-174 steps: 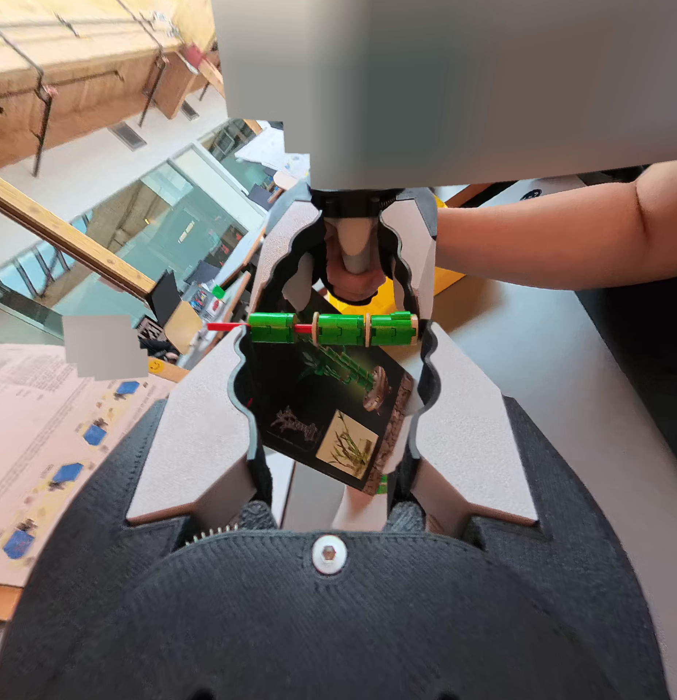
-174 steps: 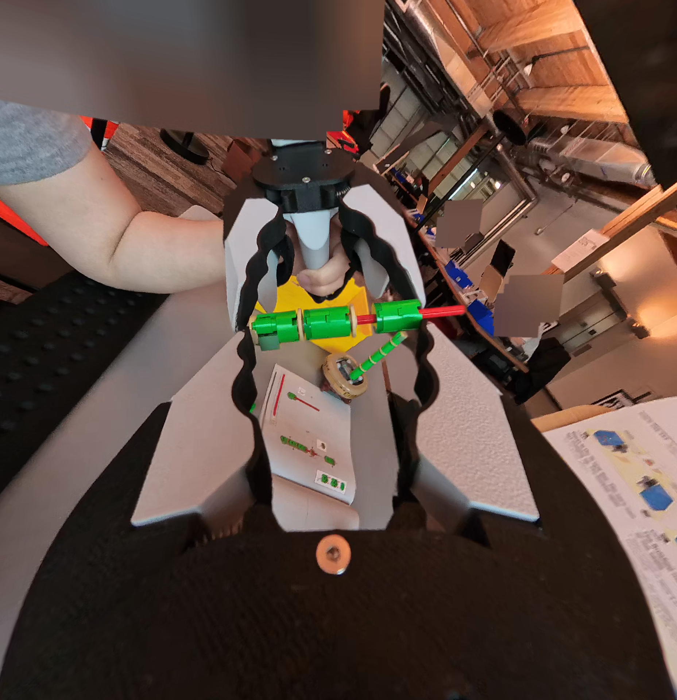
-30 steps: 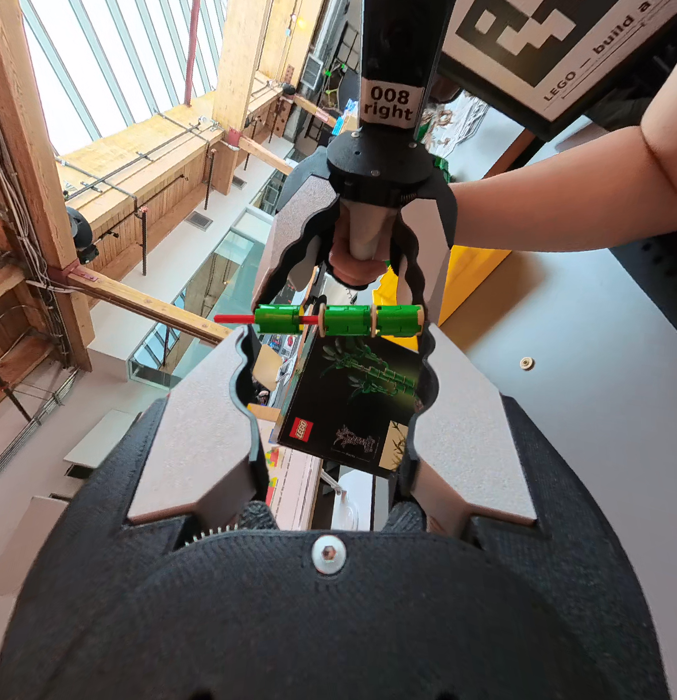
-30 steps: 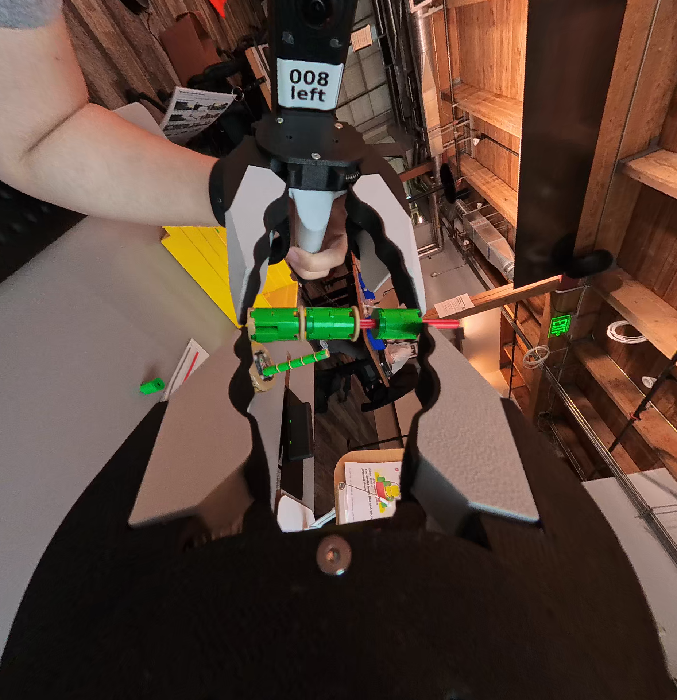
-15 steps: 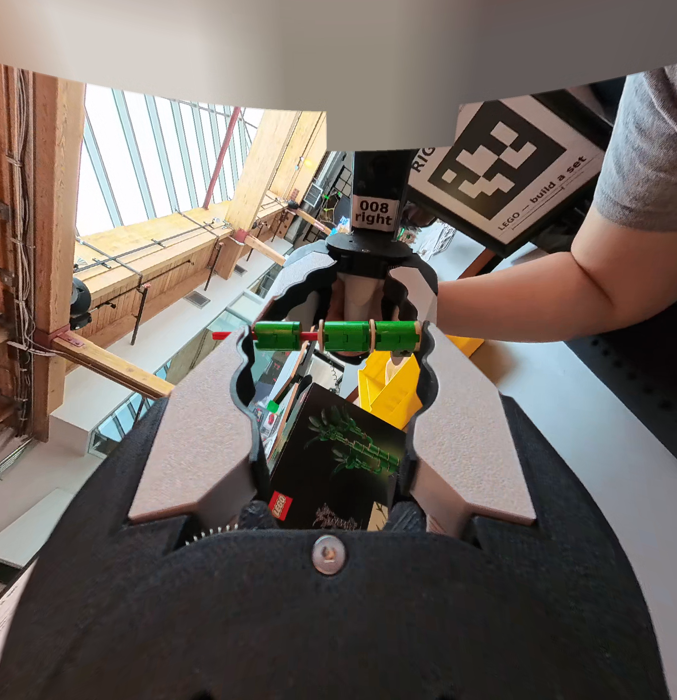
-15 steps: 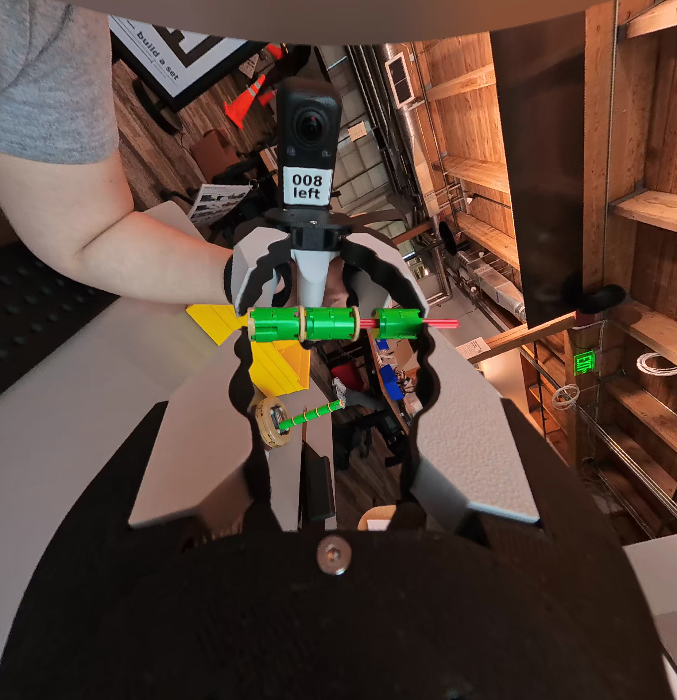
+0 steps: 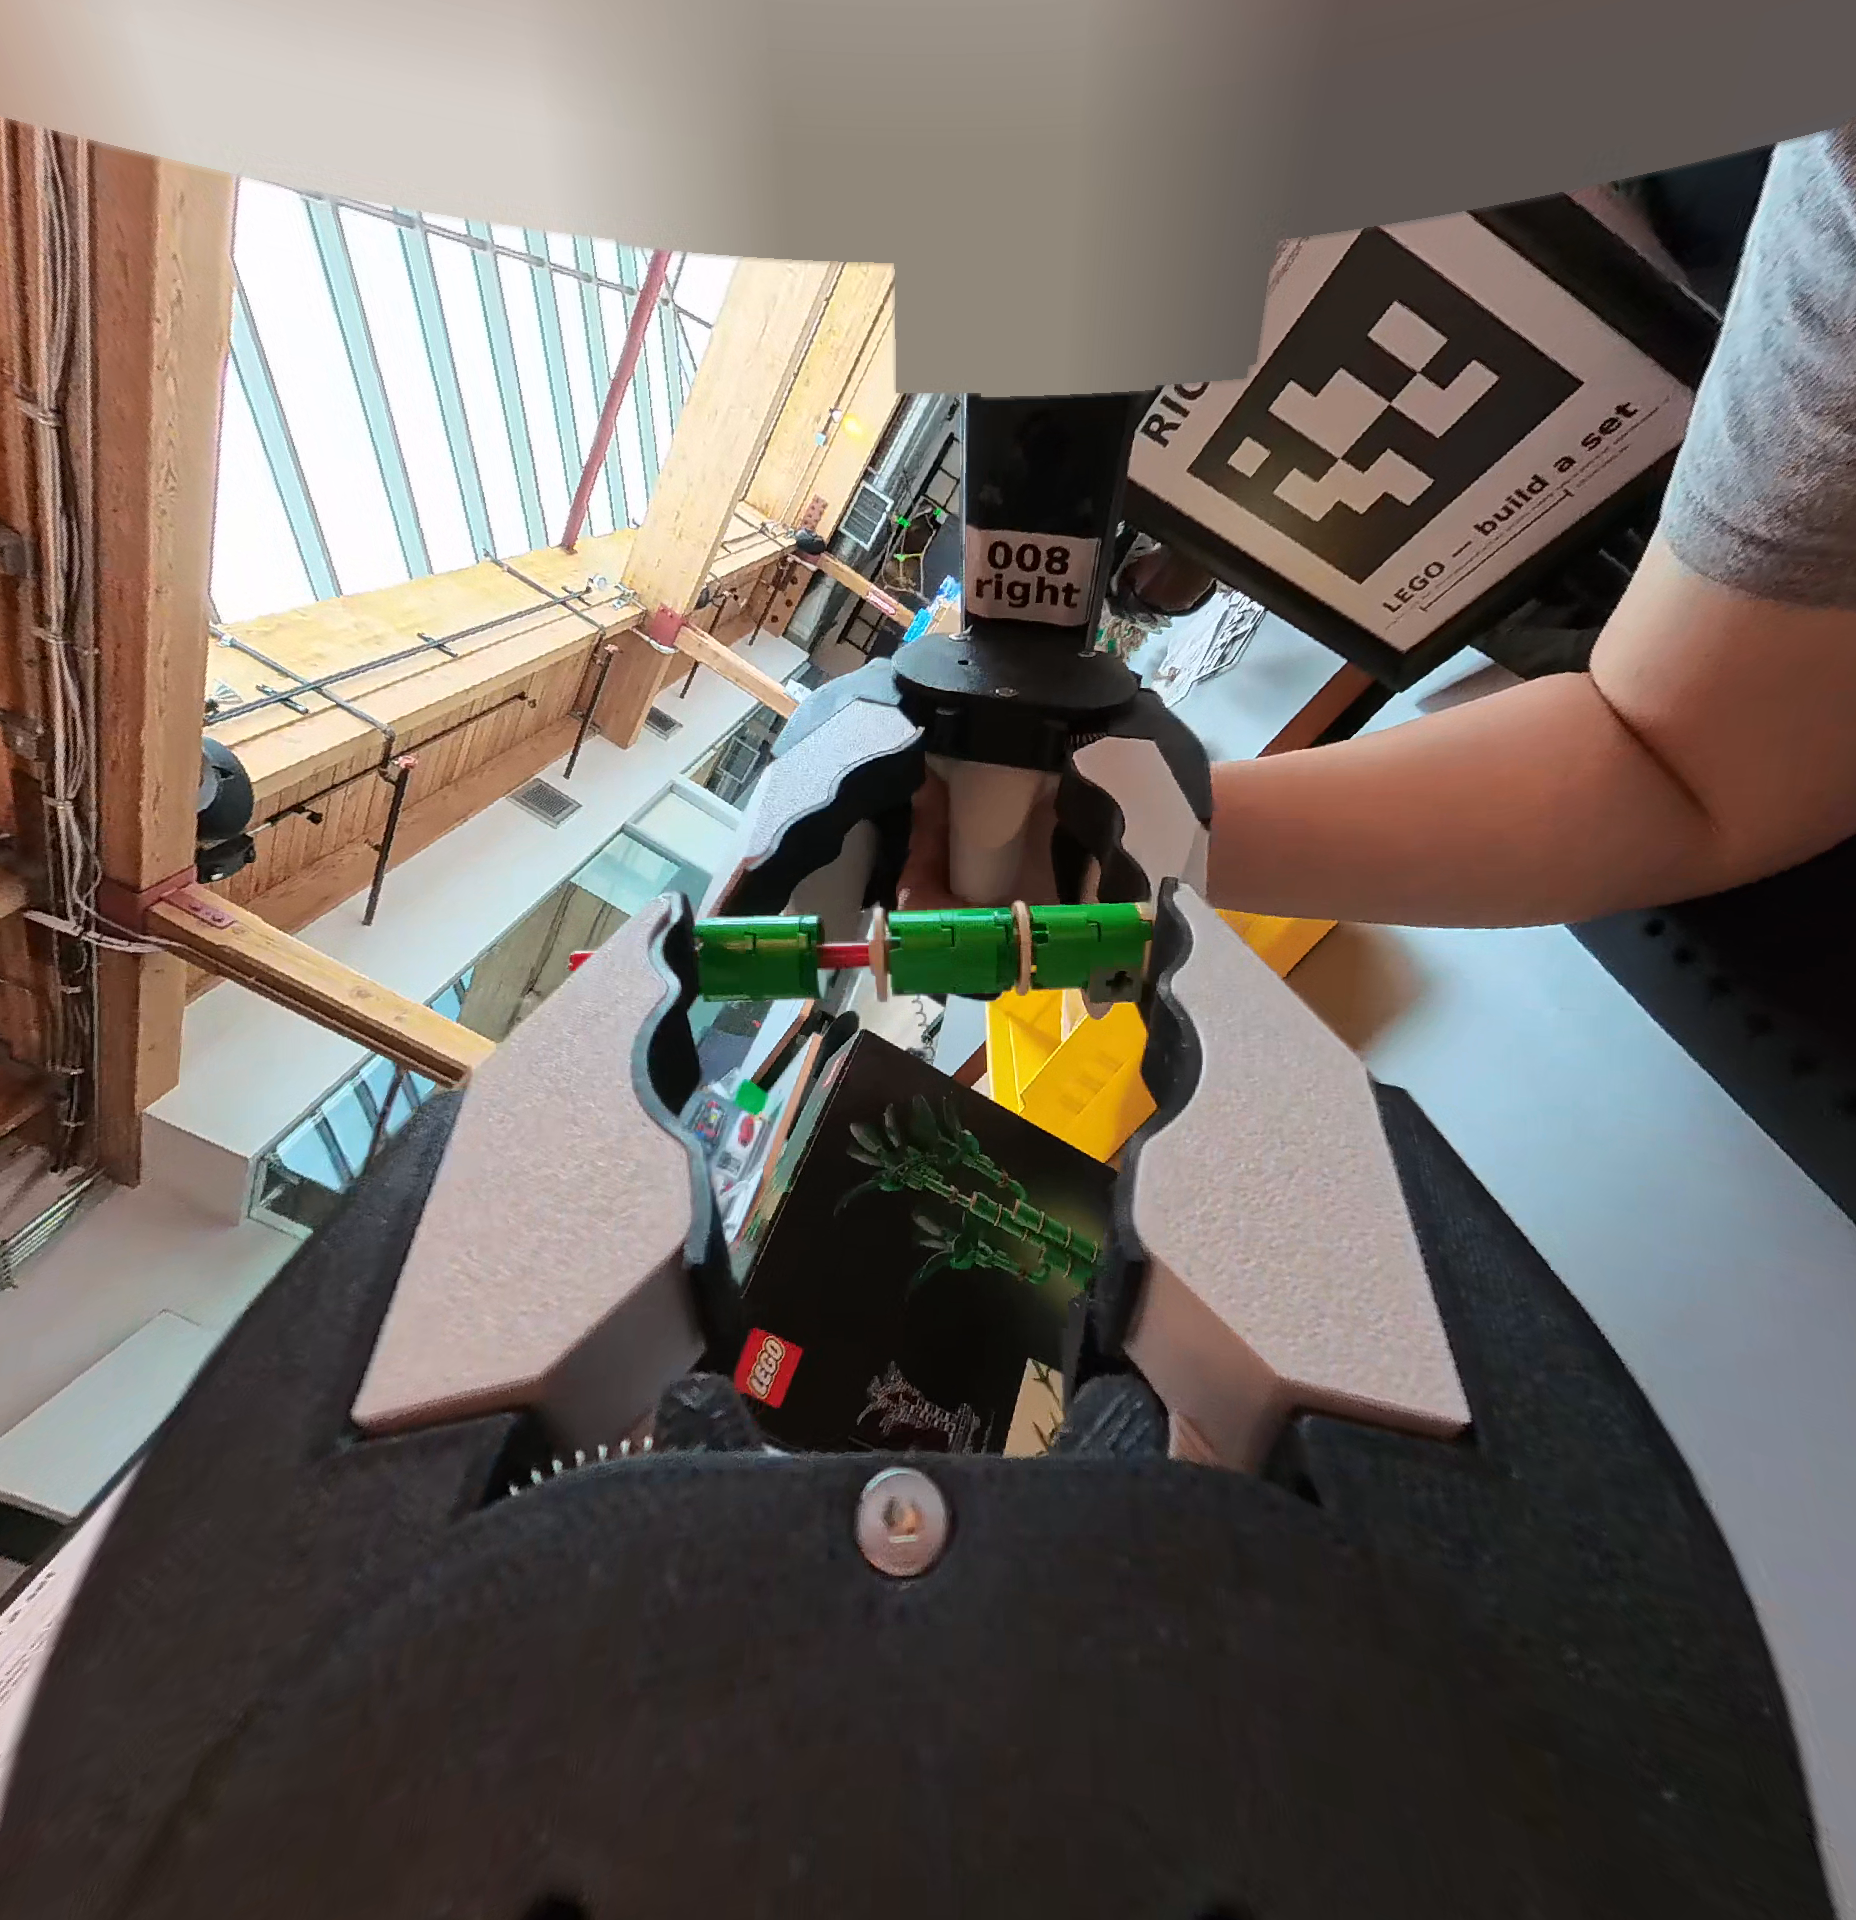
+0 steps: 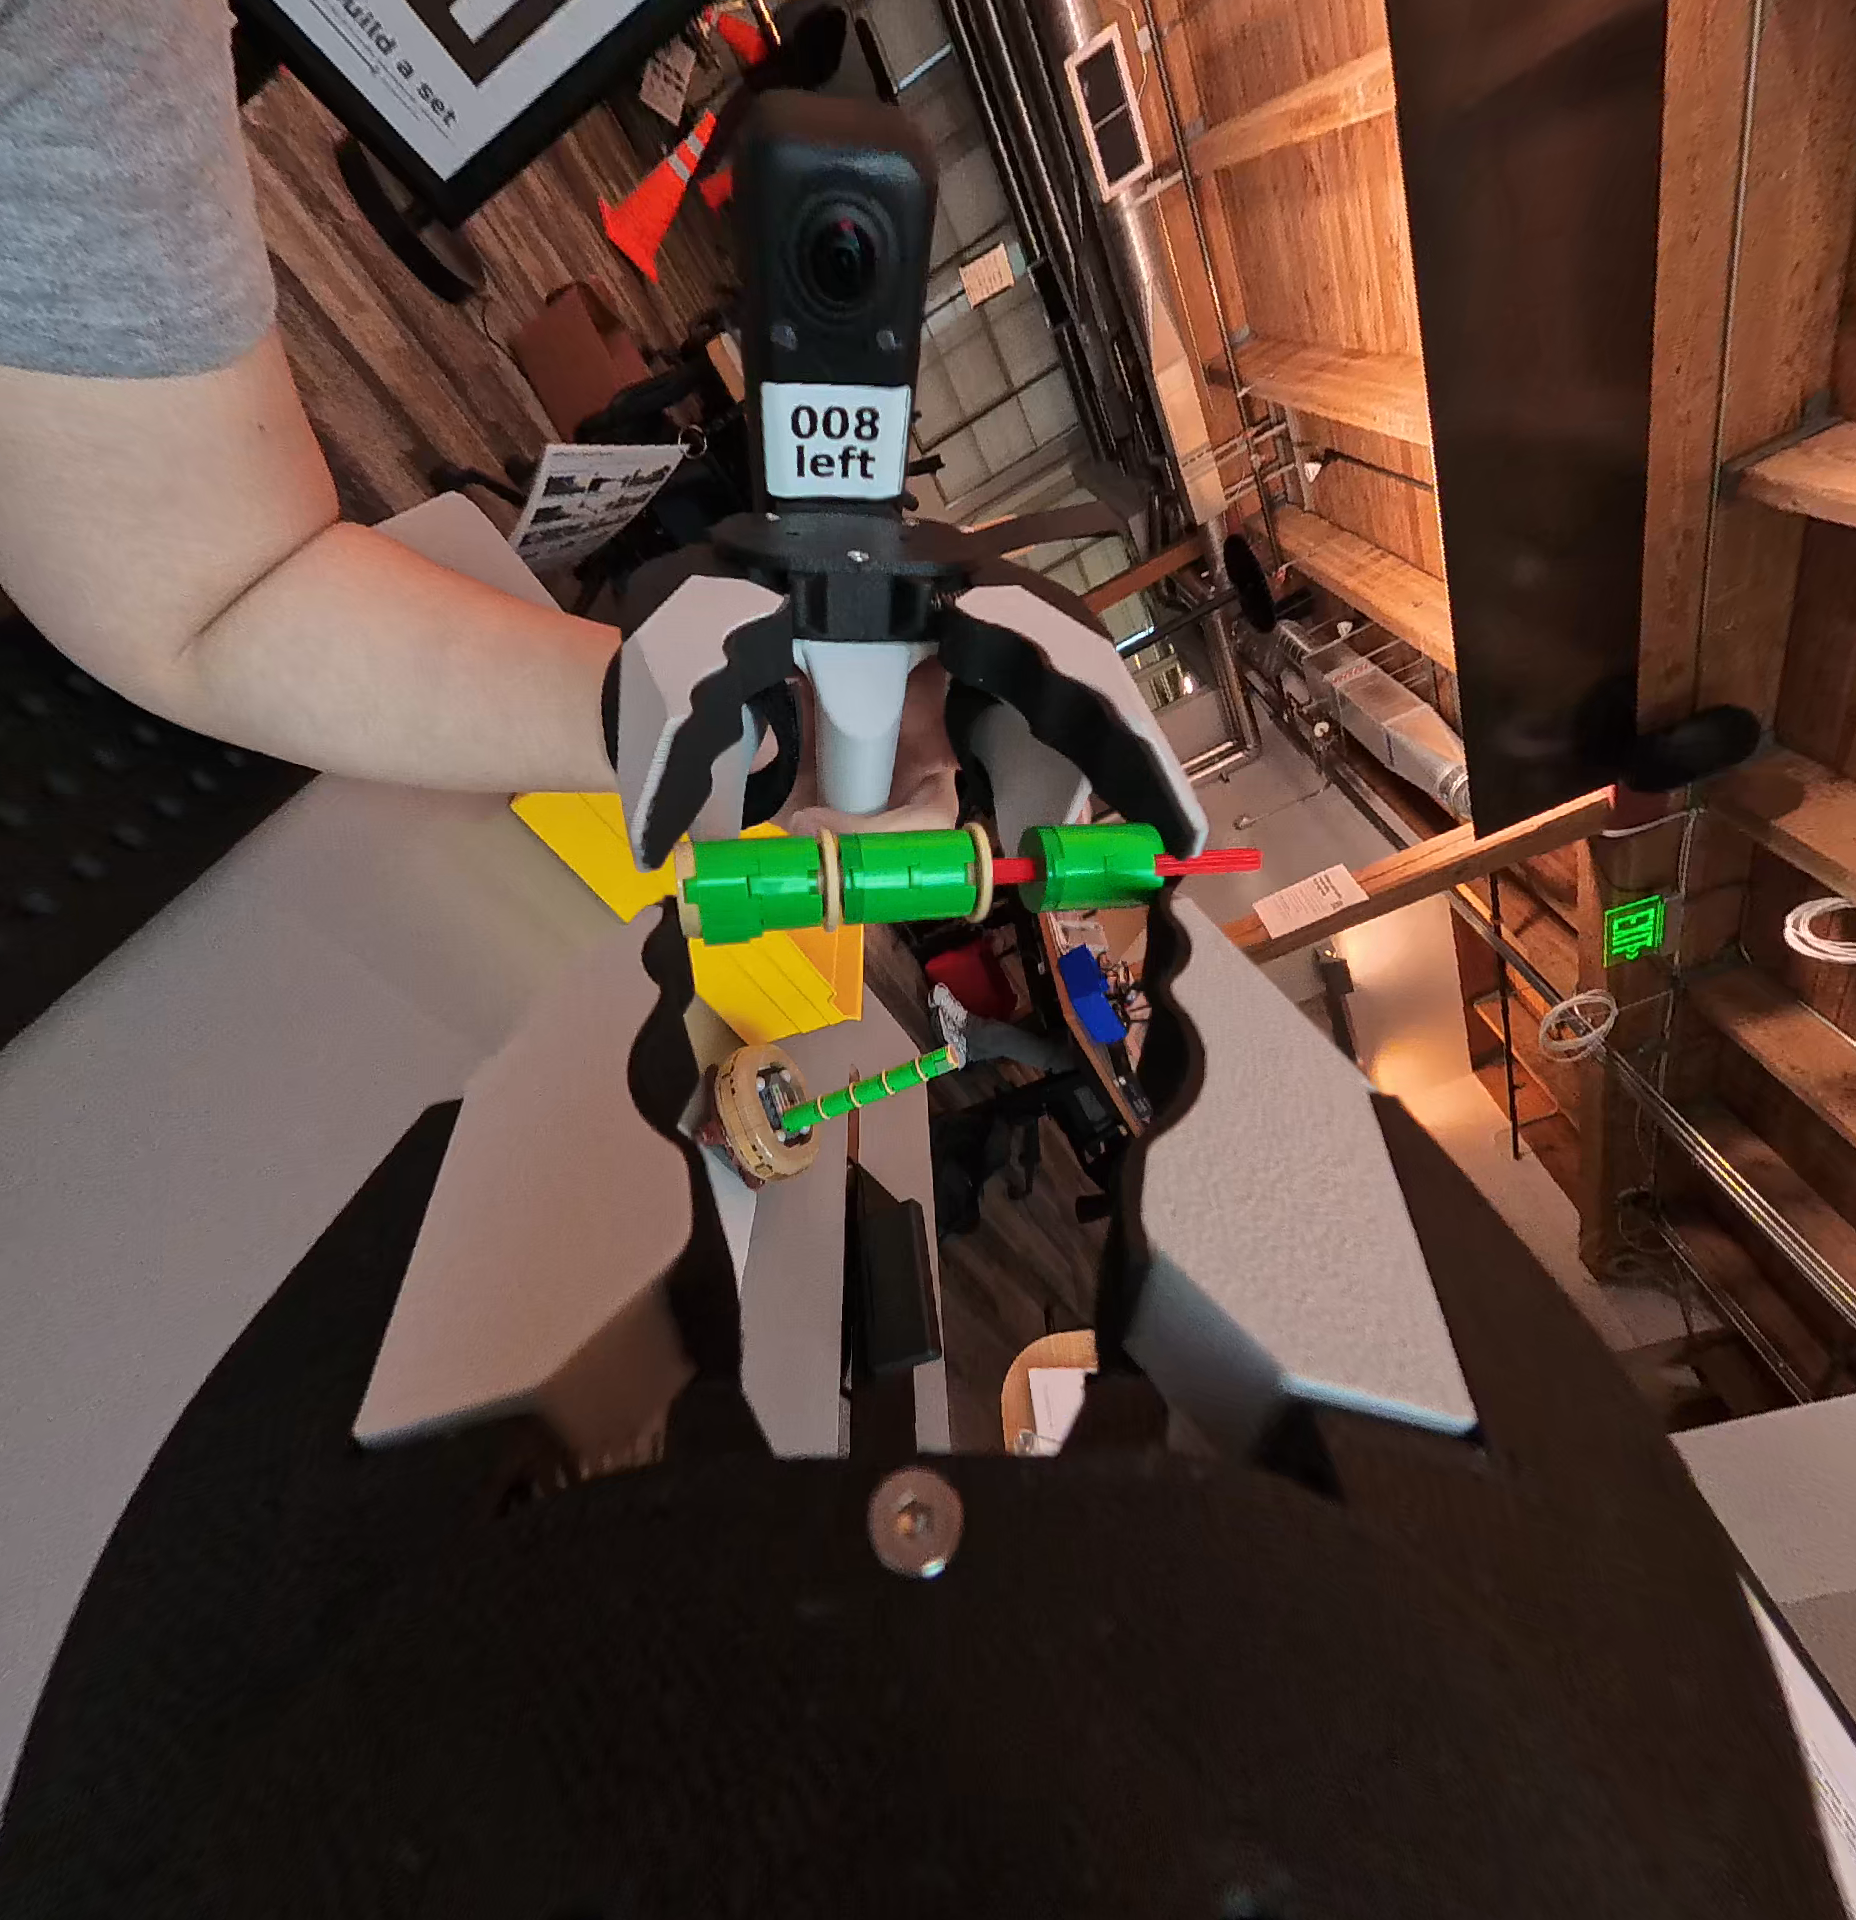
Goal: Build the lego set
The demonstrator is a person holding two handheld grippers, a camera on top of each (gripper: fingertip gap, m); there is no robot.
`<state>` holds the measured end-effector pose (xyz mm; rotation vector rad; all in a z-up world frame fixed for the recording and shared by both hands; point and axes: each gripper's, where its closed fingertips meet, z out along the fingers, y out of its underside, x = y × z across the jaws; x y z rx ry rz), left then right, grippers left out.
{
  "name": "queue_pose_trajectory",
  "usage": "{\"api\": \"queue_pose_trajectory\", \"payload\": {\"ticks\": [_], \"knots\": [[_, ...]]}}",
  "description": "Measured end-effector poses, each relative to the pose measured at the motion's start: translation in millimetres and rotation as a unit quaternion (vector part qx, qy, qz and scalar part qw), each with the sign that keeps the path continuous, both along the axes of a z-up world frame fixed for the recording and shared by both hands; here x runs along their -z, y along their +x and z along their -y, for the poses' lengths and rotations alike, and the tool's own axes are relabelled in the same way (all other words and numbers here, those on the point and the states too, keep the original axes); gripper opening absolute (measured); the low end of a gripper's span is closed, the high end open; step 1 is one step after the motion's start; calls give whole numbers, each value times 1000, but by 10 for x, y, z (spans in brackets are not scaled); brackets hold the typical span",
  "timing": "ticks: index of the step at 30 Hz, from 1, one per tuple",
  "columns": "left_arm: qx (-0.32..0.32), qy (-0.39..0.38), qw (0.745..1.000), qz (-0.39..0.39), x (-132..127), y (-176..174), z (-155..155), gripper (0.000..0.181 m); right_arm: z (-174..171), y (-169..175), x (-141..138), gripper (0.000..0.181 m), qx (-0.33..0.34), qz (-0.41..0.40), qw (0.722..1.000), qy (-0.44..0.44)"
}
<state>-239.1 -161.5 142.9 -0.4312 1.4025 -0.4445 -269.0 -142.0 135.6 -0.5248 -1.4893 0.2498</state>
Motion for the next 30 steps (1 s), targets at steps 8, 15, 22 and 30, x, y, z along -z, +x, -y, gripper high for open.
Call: {"api": "queue_pose_trajectory", "payload": {"ticks": [8,15,22,30], "knots": [[-24,-24,999,-28,56,-23,-106,86,-68,17,32,86,12,9,1000,-12],[-20,-28,999,-27,56,-19,-109,86,-54,30,21,86,1,3,1000,-18],[-12,-33,999,-30,59,-31,-98,86,-21,26,6,86,-13,-3,1000,-24],[-6,-30,999,-19,37,-30,-90,86,-49,4,12,86,9,4,1000,-22]]}}
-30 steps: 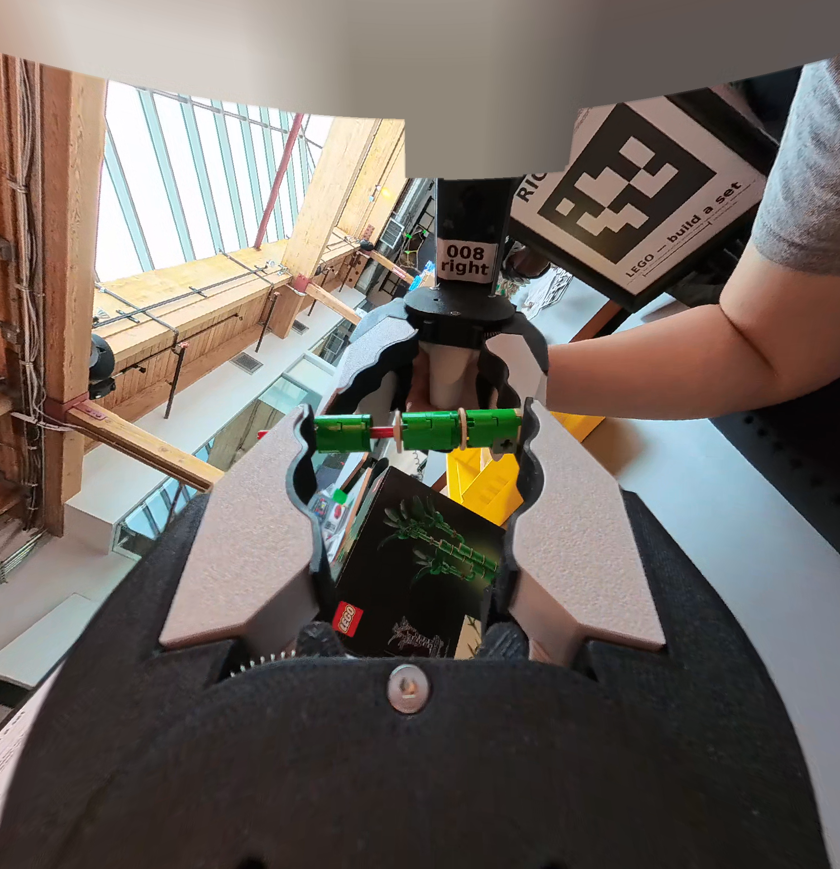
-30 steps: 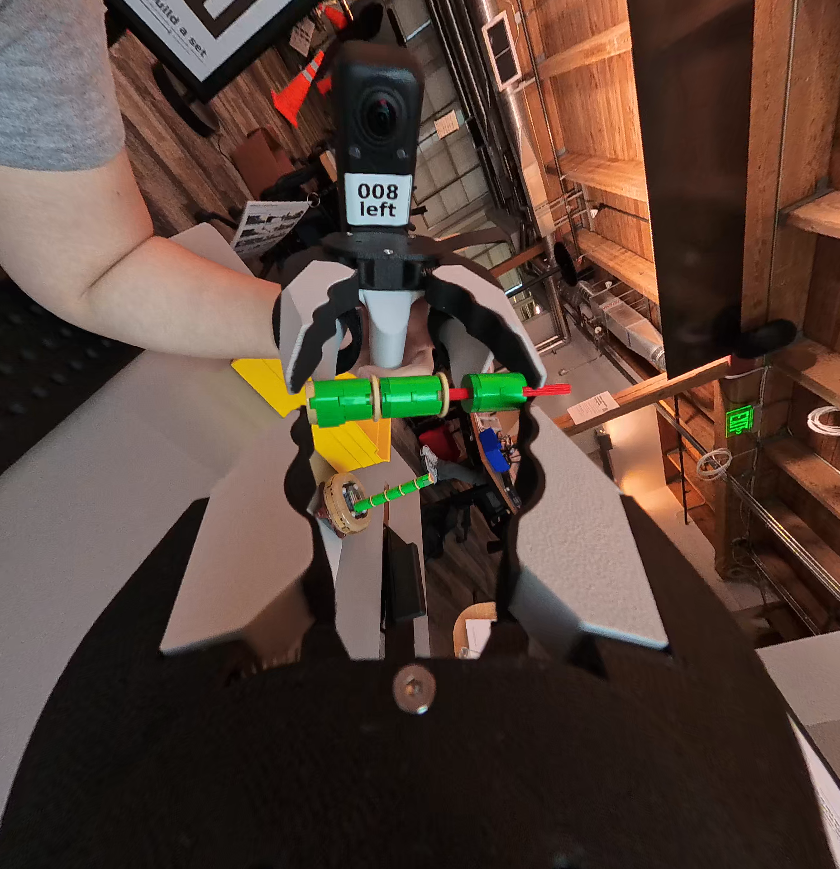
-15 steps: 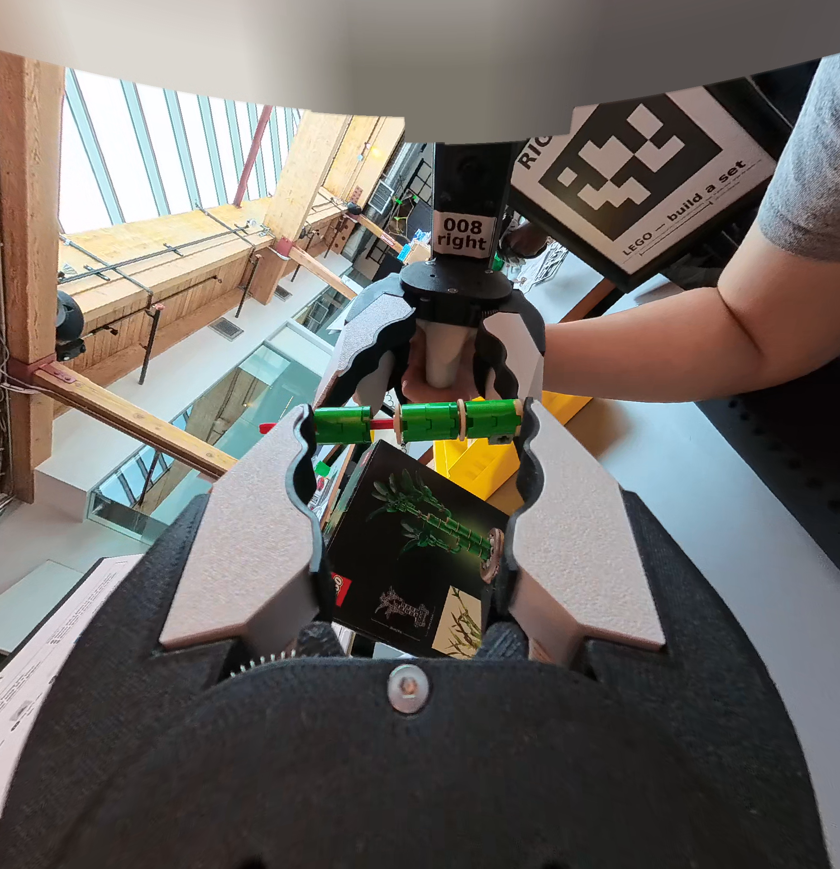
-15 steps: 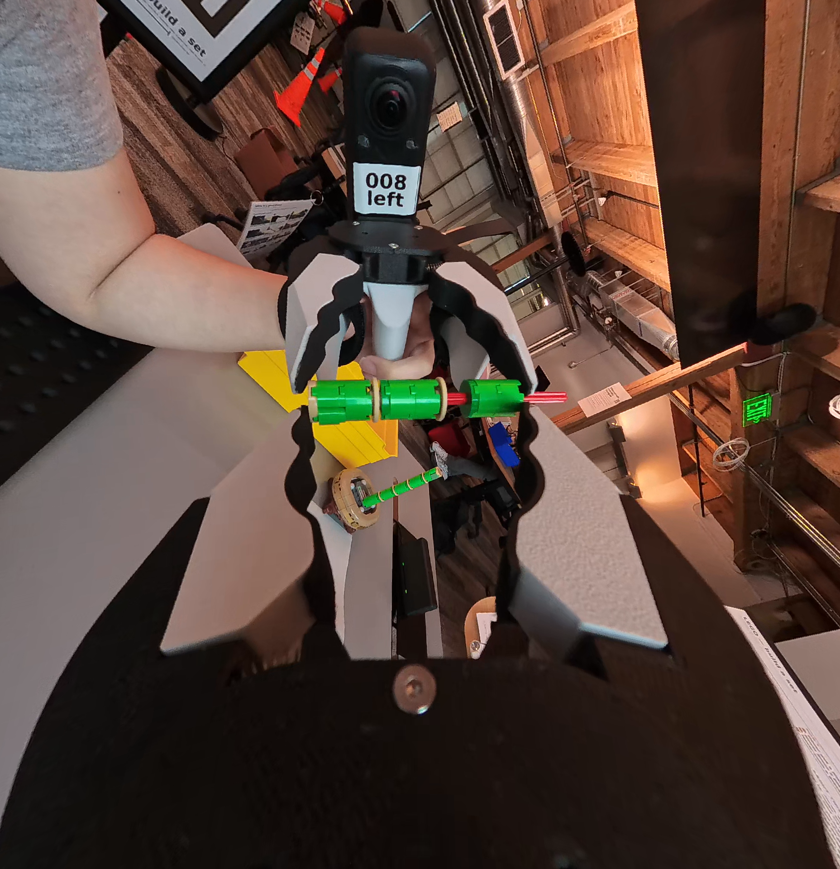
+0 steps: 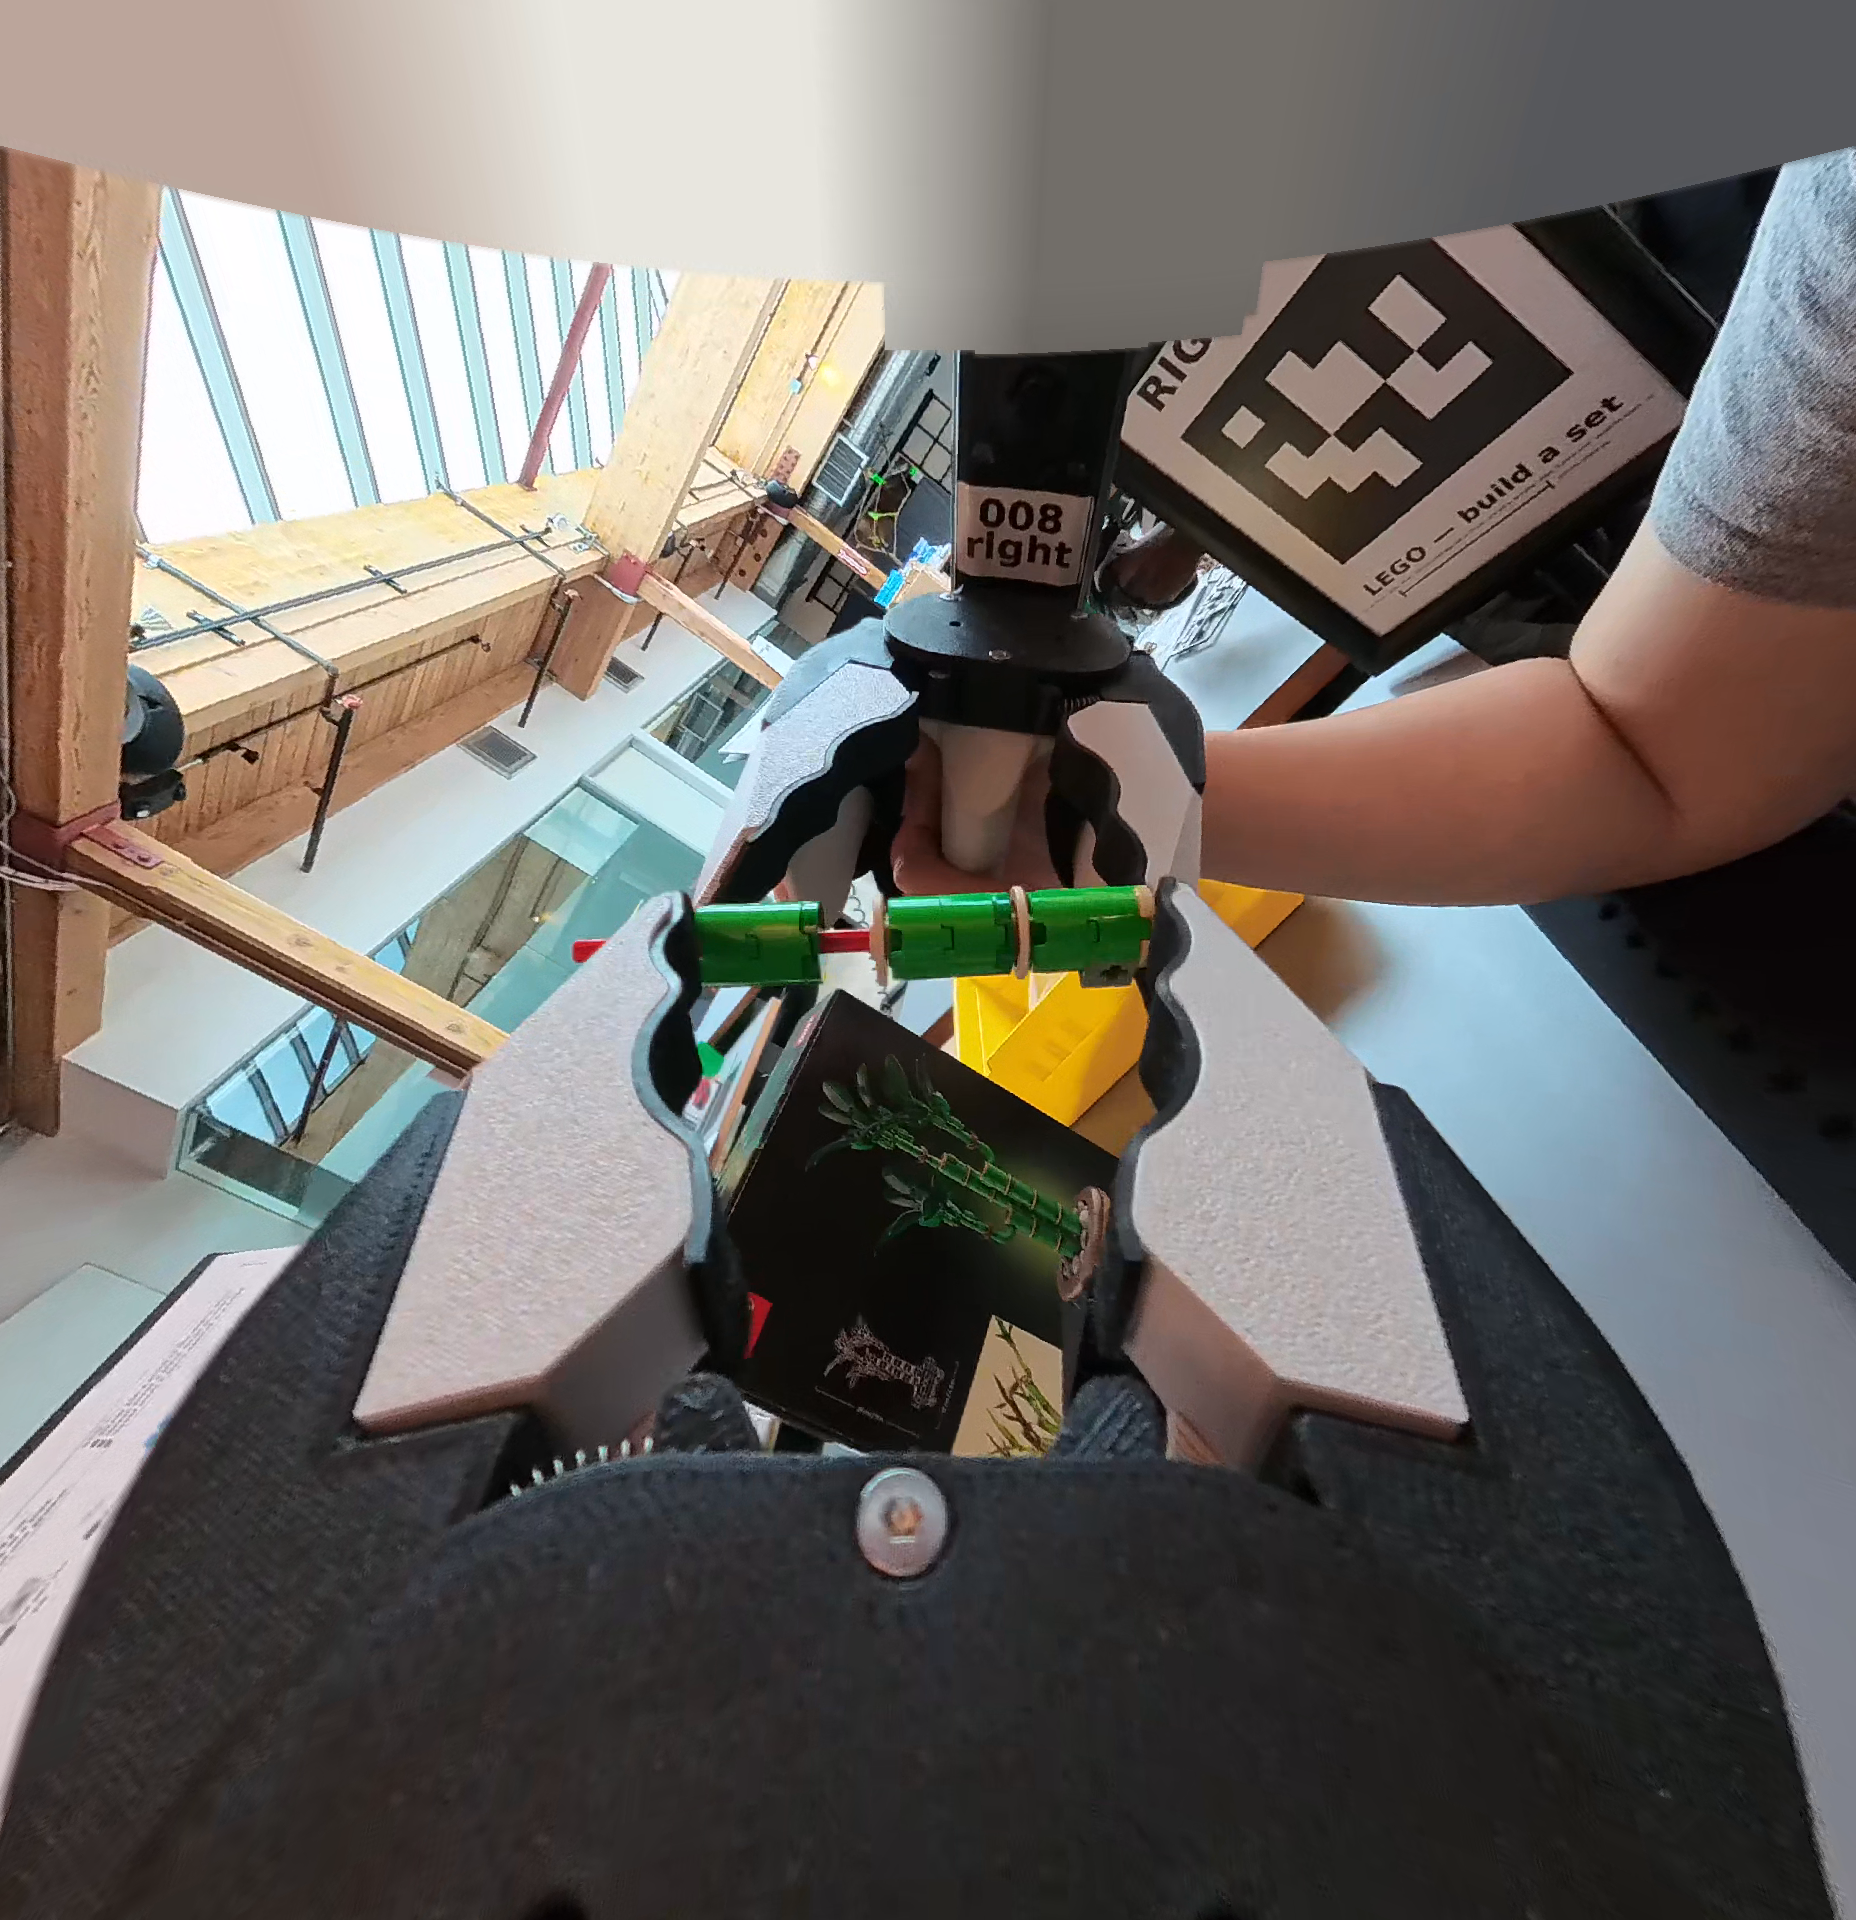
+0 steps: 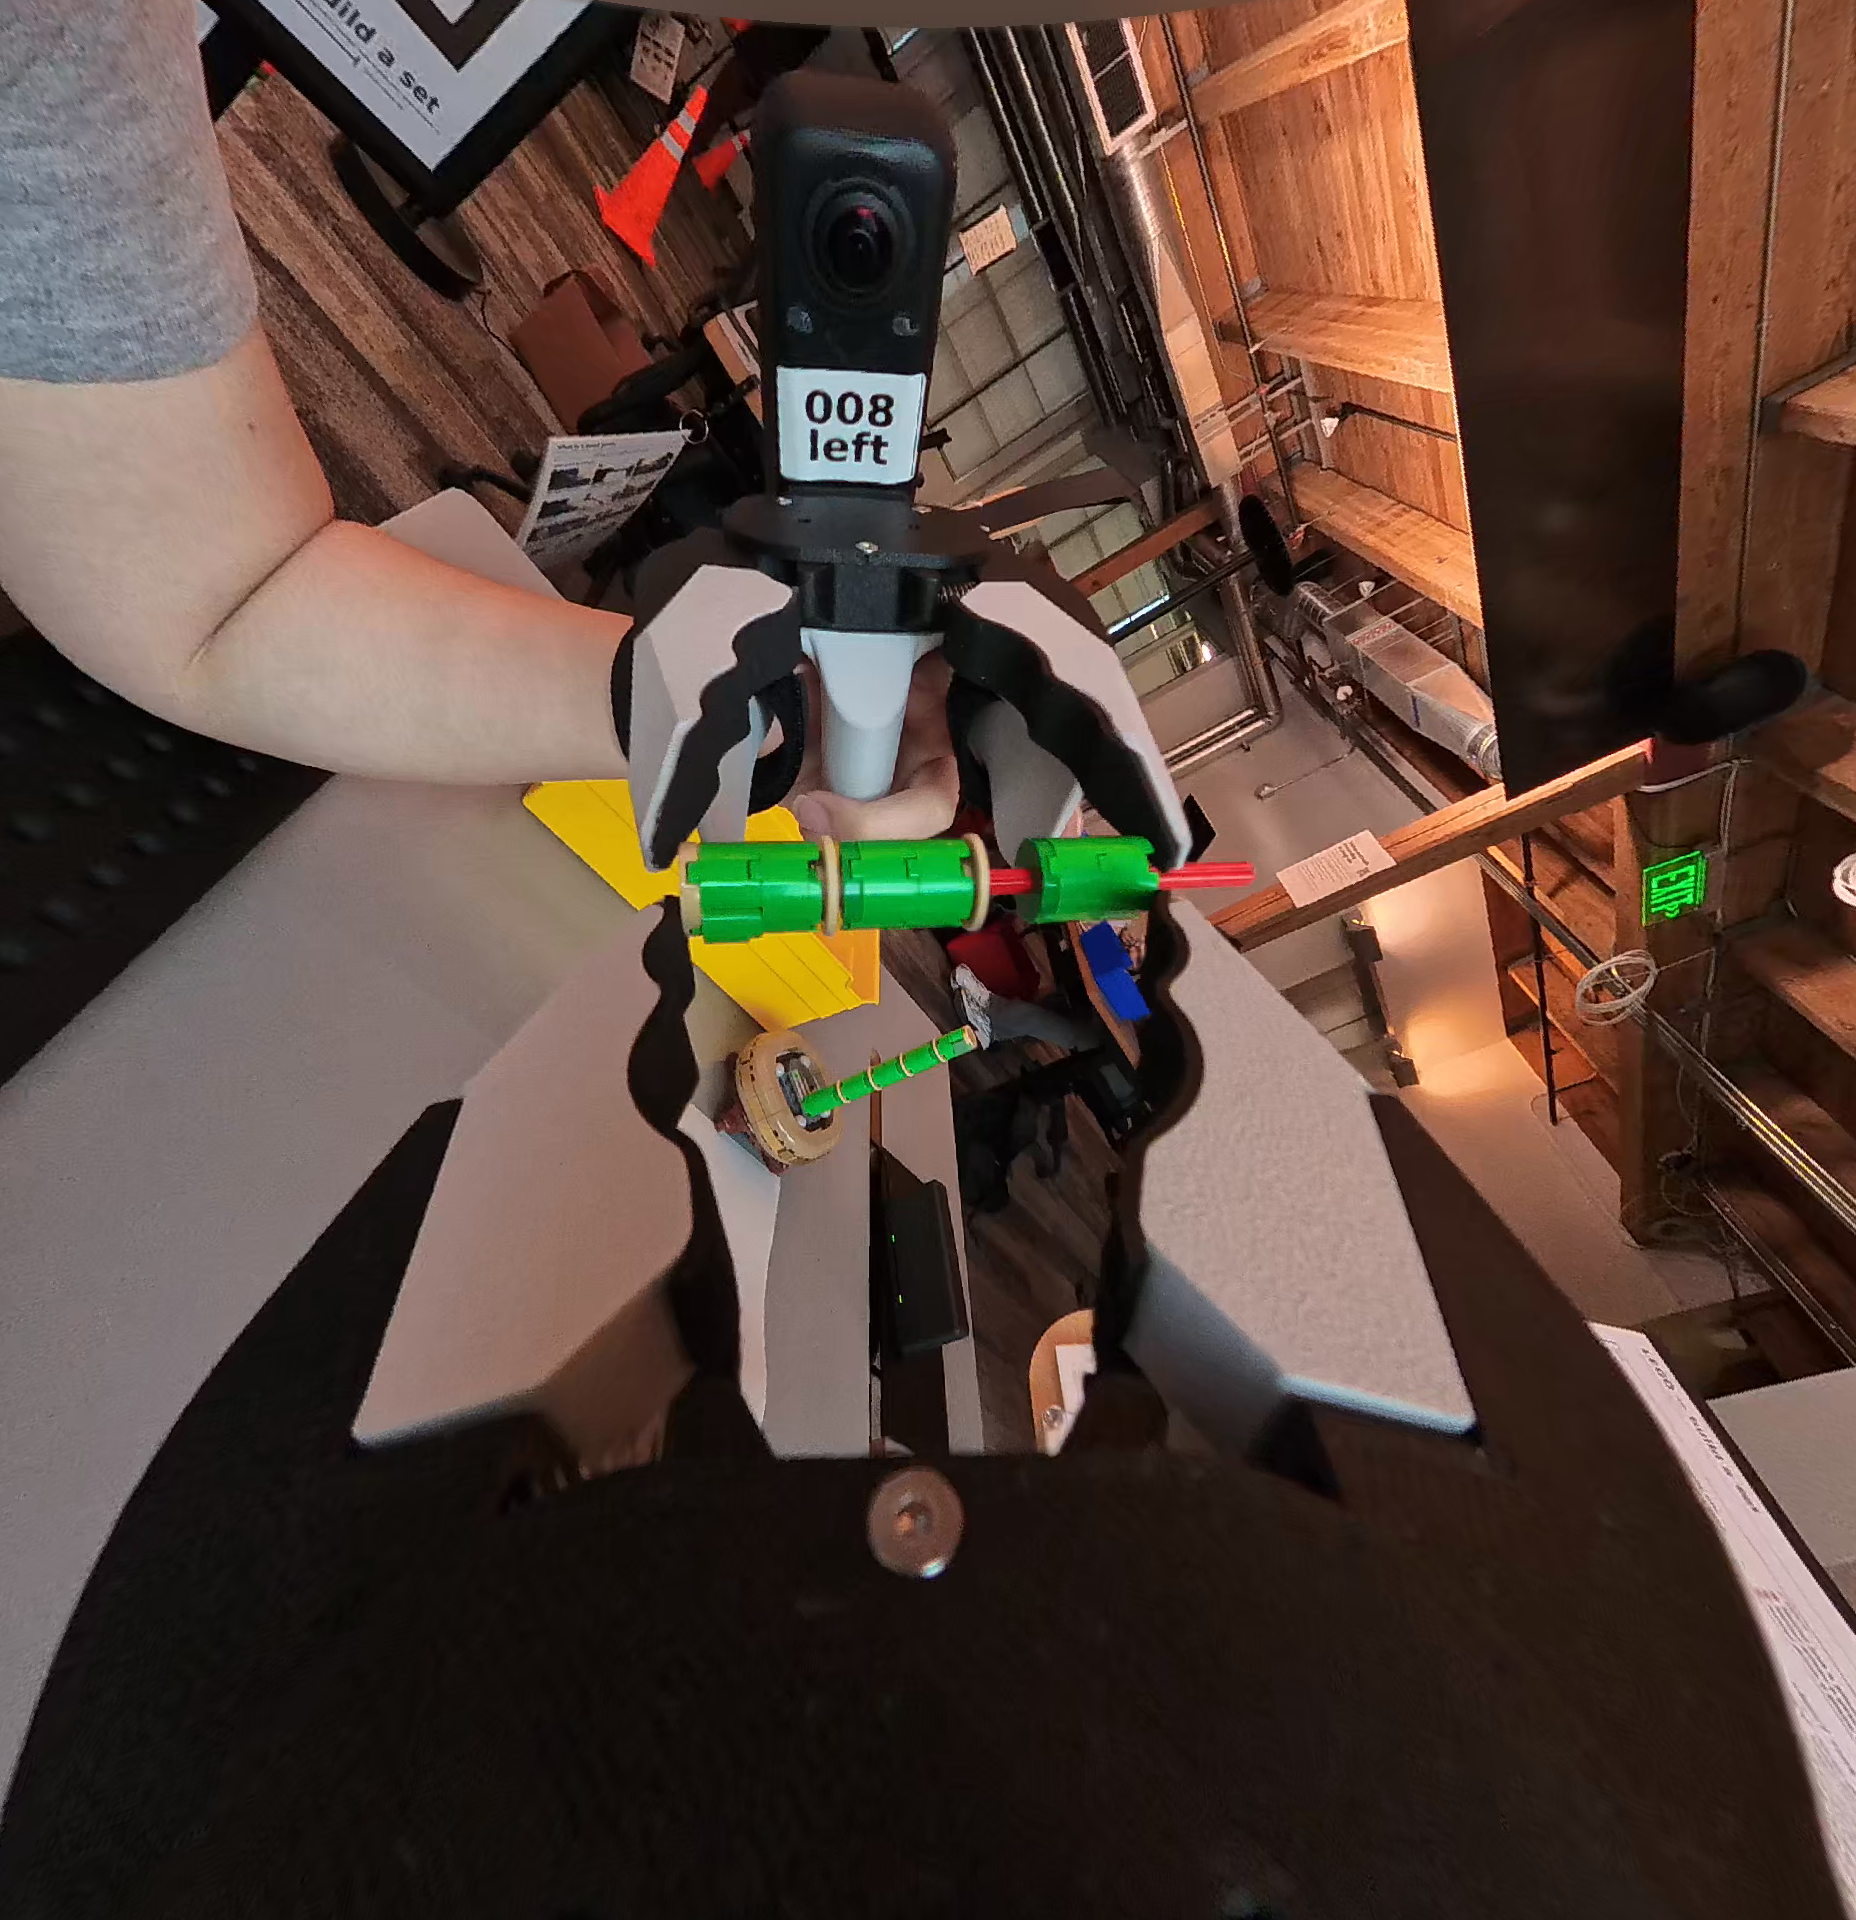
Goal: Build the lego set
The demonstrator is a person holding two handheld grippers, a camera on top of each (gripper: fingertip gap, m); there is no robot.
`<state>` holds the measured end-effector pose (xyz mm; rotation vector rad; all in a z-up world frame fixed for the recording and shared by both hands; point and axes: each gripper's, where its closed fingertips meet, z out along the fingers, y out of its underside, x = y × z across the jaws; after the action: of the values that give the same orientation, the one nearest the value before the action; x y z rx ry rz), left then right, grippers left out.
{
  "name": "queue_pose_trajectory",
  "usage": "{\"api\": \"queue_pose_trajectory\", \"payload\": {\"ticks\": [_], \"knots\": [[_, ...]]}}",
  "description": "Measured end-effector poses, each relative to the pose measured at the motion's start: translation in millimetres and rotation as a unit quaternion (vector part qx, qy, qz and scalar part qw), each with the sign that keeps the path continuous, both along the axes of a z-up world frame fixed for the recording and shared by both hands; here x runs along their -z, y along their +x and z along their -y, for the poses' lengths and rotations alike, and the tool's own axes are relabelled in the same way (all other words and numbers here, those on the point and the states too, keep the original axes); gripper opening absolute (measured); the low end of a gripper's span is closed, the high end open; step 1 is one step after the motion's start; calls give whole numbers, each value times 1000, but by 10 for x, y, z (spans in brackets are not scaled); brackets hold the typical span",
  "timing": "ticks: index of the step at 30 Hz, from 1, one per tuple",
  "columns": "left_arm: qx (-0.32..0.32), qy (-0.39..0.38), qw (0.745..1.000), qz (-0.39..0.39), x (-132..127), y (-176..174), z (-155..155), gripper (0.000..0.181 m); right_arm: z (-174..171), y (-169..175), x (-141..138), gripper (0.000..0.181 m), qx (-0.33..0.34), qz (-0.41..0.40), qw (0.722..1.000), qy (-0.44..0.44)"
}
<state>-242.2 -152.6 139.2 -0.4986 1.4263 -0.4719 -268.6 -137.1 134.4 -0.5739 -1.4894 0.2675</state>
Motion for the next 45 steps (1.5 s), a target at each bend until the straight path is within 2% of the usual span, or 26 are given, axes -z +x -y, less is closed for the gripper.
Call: {"api": "queue_pose_trajectory", "payload": {"ticks": [5,13,30,35,36,37,39,42,45], "knots": [[-16,7,1000,-8,18,14,-23,85,-40,0,33,85,22,15,1000,6],[-5,-15,1000,-16,24,6,-12,85,-28,-28,33,89,17,15,1000,-9],[2,-20,1000,-11,6,44,28,85,-13,1,21,86,37,26,999,10],[-3,-27,1000,4,-44,47,13,84,17,0,52,85,25,36,999,11],[-47,-37,995,74,-243,-46,-126,12,93,-44,89,85,5,45,999,11],[-31,-23,994,102,-297,-105,-106,0,123,-99,70,85,4,38,999,8],[0,-43,994,104,-320,-180,-90,0,82,-156,68,87,33,39,998,29],[-24,-9,994,105,-321,-223,-109,2,21,-156,121,87,37,50,998,-14],[-26,-26,992,121,-382,-251,-132,23,-88,-96,130,87,39,42,998,-11]]}}
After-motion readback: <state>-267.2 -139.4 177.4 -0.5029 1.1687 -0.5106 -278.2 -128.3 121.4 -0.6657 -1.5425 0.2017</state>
